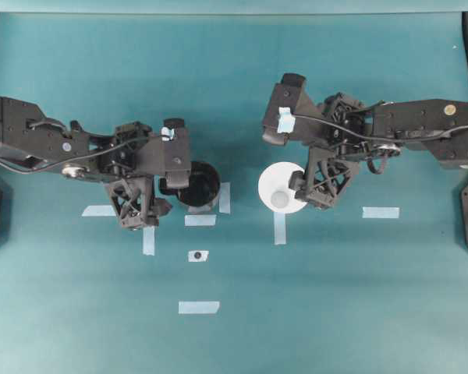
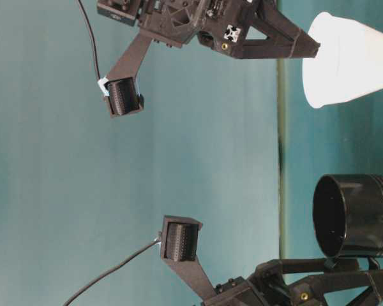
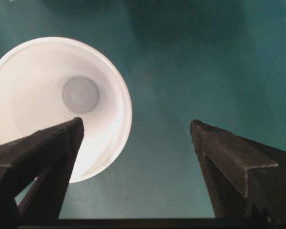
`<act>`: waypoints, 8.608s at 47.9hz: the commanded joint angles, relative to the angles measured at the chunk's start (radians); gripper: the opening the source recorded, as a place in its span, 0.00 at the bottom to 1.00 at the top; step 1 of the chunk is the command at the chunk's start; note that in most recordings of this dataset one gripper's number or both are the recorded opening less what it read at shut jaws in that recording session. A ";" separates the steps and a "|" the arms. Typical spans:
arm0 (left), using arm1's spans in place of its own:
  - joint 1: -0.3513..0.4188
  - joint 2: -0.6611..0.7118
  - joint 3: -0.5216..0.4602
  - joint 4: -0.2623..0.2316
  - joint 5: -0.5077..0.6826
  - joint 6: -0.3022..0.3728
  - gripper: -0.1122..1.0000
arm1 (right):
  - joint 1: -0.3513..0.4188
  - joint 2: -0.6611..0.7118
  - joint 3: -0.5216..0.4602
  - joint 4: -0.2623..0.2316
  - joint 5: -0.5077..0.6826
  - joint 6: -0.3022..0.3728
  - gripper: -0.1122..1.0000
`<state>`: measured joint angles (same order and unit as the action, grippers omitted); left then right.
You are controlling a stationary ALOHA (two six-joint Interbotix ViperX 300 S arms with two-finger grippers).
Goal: Holding the cup holder with the left arm, the right arm places the cup into the cup holder.
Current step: 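Close left gripper on the holder handle and right gripper on the cup, then lift the cup holder with left gripper and the cup with right gripper, then move the white cup with right gripper into the held black holder, then open right gripper and withdraw it from the cup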
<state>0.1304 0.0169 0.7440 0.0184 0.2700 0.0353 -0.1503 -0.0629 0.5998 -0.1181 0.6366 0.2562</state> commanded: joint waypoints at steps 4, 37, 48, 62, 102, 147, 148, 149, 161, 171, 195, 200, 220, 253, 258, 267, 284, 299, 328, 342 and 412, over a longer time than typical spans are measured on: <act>0.002 -0.012 -0.020 0.003 -0.006 0.002 0.96 | -0.002 -0.018 -0.021 -0.002 -0.005 0.002 0.97; 0.003 -0.011 -0.029 0.002 -0.006 0.002 0.94 | -0.009 0.058 -0.023 -0.002 -0.052 0.000 0.97; 0.003 -0.003 -0.031 0.003 -0.006 0.002 0.94 | -0.009 0.078 -0.021 0.000 -0.051 0.003 0.97; 0.002 -0.002 -0.032 0.003 -0.006 0.002 0.94 | -0.009 0.078 -0.023 -0.002 -0.052 0.005 0.97; 0.002 0.011 -0.037 0.002 0.000 -0.003 0.37 | -0.011 0.083 -0.043 0.003 -0.038 0.003 0.72; -0.012 -0.020 -0.032 0.002 -0.017 -0.003 0.34 | -0.020 0.032 -0.054 0.109 -0.032 0.005 0.13; -0.012 -0.021 -0.031 0.002 -0.018 -0.005 0.34 | -0.020 0.032 -0.055 0.110 -0.032 0.005 0.13; -0.012 -0.023 -0.031 0.002 -0.021 -0.005 0.34 | -0.020 0.031 -0.055 0.112 -0.032 0.005 0.13; -0.012 -0.043 -0.020 0.002 -0.035 -0.006 0.34 | -0.023 0.012 -0.060 0.137 -0.032 0.006 0.13; -0.012 -0.074 0.006 0.003 -0.106 -0.014 0.34 | -0.031 -0.025 -0.060 0.141 -0.012 0.009 0.13; -0.040 -0.087 0.011 0.002 -0.186 -0.012 0.34 | -0.055 -0.104 -0.140 0.155 0.120 0.009 0.13; -0.049 -0.086 0.008 0.003 -0.189 -0.012 0.34 | -0.055 -0.112 -0.160 0.155 0.135 0.011 0.13; -0.060 -0.083 -0.003 0.002 -0.284 -0.012 0.34 | -0.057 -0.135 -0.265 0.155 0.233 0.014 0.13; -0.060 -0.069 -0.006 0.003 -0.357 -0.011 0.34 | -0.052 -0.124 -0.328 0.189 0.204 0.014 0.13; -0.060 -0.067 -0.008 0.002 -0.359 -0.011 0.34 | -0.048 -0.110 -0.324 0.192 0.172 0.014 0.13; -0.060 -0.063 -0.011 0.002 -0.359 -0.011 0.34 | -0.041 -0.092 -0.324 0.193 0.143 0.014 0.13; -0.060 -0.057 -0.023 0.003 -0.359 -0.011 0.34 | -0.014 -0.040 -0.304 0.232 0.110 0.012 0.13; -0.060 -0.048 -0.038 0.002 -0.360 -0.011 0.34 | -0.012 -0.009 -0.296 0.235 0.095 0.009 0.13; -0.060 -0.041 -0.038 0.002 -0.423 -0.011 0.34 | -0.015 0.006 -0.261 0.235 0.089 0.012 0.13; -0.064 -0.040 -0.037 0.002 -0.430 -0.011 0.34 | -0.029 0.006 -0.258 0.233 0.071 0.011 0.13; -0.092 -0.017 -0.005 0.002 -0.538 -0.049 0.34 | -0.040 -0.242 -0.190 0.227 0.156 0.015 0.87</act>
<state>0.0445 0.0061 0.7501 0.0184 -0.2562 -0.0092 -0.1887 -0.1687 0.4050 0.1104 0.8007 0.2562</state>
